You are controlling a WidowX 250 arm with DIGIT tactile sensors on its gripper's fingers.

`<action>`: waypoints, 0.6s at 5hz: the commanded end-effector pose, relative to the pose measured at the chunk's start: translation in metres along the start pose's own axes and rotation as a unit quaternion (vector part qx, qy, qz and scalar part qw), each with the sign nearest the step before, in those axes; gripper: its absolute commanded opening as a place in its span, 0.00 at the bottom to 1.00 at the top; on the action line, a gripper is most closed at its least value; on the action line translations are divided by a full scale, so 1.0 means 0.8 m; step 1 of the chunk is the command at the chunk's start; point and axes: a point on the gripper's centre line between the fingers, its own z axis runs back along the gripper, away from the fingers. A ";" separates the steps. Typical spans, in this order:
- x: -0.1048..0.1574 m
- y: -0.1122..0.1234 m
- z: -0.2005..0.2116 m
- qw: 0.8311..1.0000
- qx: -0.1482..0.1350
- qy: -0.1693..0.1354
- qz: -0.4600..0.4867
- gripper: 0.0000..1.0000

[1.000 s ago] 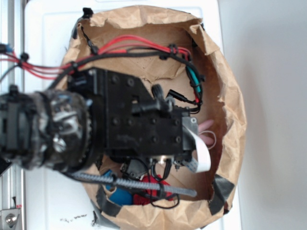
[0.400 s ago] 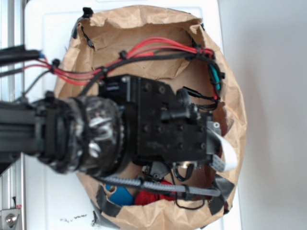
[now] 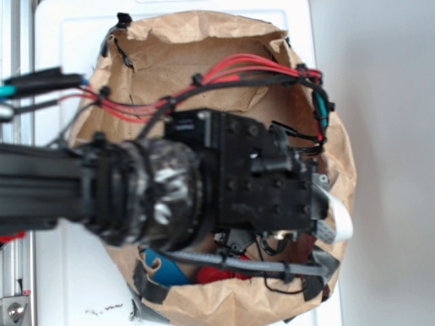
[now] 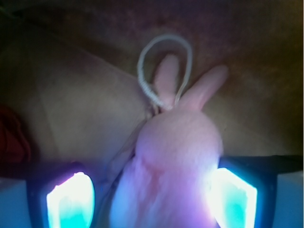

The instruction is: Grab the pink bunny.

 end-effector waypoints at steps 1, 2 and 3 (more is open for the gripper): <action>0.024 -0.006 -0.010 0.999 0.030 -0.012 -0.010 1.00; 0.021 -0.013 -0.026 0.999 0.046 0.005 -0.024 1.00; -0.005 -0.032 -0.015 0.999 0.041 0.003 -0.032 0.94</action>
